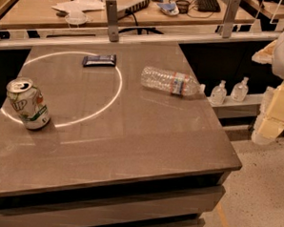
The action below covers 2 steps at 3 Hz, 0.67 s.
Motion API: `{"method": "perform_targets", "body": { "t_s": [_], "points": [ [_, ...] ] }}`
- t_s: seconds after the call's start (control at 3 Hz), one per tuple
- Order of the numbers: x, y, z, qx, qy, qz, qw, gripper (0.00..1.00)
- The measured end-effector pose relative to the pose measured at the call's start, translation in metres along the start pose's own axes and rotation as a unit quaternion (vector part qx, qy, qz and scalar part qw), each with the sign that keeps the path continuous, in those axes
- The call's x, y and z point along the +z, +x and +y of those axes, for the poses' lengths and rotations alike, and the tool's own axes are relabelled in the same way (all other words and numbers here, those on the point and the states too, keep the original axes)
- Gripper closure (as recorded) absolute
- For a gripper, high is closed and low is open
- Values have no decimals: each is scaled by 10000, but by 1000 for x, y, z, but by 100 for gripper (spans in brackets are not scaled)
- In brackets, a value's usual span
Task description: Move rxbar blueberry near 7up can
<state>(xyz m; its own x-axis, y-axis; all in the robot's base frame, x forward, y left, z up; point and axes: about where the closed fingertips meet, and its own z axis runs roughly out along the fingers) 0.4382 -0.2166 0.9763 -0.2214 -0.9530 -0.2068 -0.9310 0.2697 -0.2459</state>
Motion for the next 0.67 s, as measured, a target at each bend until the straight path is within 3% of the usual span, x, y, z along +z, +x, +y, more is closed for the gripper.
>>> {"method": "perform_targets", "body": {
  "t_s": [0.33, 0.67],
  "points": [
    [0, 0, 0, 0, 1, 0, 10000, 0],
    [-5, -12, -20, -136, 129, -368, 9991, 0]
  ]
}}
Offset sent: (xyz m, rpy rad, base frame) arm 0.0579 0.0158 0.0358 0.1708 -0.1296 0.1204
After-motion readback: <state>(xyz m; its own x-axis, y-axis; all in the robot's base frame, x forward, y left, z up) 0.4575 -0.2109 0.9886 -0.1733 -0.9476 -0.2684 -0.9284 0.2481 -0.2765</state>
